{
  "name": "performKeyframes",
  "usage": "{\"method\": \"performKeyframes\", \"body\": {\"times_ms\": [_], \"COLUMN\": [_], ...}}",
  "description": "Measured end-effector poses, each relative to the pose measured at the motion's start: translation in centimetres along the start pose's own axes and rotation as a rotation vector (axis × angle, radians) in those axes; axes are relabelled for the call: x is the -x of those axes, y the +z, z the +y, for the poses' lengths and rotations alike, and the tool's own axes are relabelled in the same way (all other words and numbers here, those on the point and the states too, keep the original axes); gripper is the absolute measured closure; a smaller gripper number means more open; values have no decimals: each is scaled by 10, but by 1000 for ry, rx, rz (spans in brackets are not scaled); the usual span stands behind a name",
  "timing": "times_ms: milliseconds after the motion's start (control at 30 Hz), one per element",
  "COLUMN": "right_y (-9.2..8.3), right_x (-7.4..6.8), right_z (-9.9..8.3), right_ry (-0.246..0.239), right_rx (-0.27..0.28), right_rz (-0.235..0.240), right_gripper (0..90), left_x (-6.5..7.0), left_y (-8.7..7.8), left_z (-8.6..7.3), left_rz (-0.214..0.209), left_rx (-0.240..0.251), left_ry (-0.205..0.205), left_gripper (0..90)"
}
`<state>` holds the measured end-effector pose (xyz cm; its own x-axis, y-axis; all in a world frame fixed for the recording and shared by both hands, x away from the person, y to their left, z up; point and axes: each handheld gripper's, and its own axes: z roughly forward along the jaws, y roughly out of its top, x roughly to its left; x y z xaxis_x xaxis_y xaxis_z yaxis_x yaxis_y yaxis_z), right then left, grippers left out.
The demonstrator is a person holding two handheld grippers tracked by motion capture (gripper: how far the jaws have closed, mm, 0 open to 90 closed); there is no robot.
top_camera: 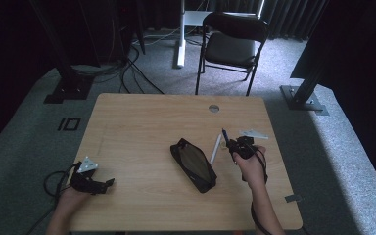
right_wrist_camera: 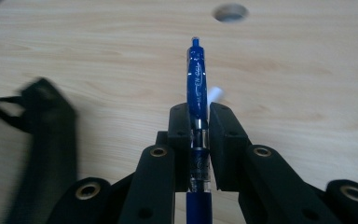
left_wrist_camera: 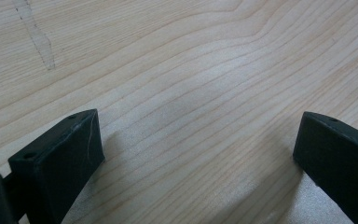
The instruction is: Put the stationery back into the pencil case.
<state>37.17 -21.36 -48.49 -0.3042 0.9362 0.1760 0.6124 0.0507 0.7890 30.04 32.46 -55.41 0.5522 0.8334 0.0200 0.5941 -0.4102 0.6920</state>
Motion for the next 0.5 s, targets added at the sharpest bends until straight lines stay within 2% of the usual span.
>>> {"method": "performKeyframes", "body": {"times_ms": [67,100,167,200,233,267,300,367,400,433,500], "right_y": [-4,-7,-9,-11,-11,-13,-13,-15,-15,-15,-15], "right_x": [-10,-17,-22,-31,-31,-41,-41,-51,-61,-61,-70], "right_z": [4,6,7,9,9,11,11,12,13,13,14], "right_ry": [-21,-29,-44,-55,-55,-73,-73,-94,-117,-117,-130], "right_rx": [11,24,21,31,31,31,31,26,20,20,17], "right_rz": [25,54,64,95,95,121,121,154,177,177,202], "right_gripper": [794,794,794,794,794,794,794,794,794,794,794], "left_x": [0,0,0,0,0,0,0,0,0,0,0], "left_y": [0,0,0,0,0,0,0,0,0,0,0], "left_z": [0,0,0,0,0,0,0,0,0,0,0], "left_rz": [0,0,0,0,0,0,0,0,0,0,0], "left_rx": [0,0,-1,0,-1,-1,-1,0,0,0,0], "left_ry": [0,1,0,0,0,1,0,0,0,0,0], "left_gripper": [16,16,16,16,16,16,16,16,16,16,16]}}
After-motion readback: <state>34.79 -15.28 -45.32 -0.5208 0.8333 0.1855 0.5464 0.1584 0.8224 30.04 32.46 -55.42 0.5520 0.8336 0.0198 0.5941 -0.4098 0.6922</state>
